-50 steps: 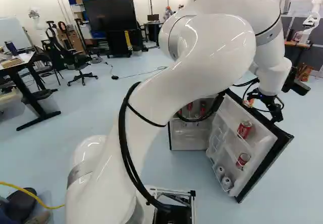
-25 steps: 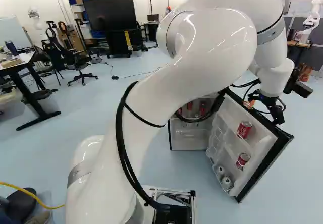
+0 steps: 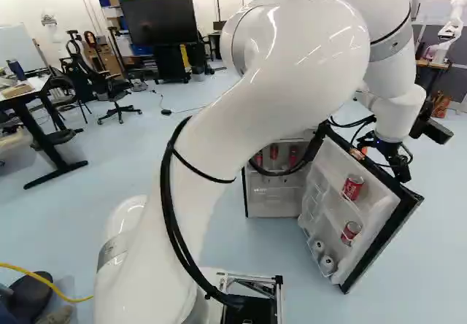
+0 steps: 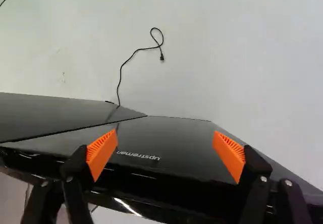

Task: Grab a drink from the fridge

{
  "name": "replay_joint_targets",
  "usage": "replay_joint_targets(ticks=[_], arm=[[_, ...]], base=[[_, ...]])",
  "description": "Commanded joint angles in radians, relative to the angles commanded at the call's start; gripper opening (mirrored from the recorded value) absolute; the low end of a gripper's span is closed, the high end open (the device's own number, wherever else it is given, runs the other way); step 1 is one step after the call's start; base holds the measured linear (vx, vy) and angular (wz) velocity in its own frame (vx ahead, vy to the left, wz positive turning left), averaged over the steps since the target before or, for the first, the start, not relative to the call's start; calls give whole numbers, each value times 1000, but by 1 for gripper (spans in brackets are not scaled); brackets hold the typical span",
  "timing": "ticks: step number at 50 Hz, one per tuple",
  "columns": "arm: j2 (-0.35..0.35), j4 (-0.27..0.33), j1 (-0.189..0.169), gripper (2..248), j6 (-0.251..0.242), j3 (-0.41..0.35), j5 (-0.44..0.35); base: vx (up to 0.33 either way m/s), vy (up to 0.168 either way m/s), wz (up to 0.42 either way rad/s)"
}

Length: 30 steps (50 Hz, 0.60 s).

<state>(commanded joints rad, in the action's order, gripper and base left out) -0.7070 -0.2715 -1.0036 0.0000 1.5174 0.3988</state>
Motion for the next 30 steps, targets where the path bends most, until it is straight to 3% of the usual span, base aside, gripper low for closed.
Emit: replay_joint_targets(ticks=[30], arm=[[64,0,-4,247,0,-95,0]], base=[[0,0,0]])
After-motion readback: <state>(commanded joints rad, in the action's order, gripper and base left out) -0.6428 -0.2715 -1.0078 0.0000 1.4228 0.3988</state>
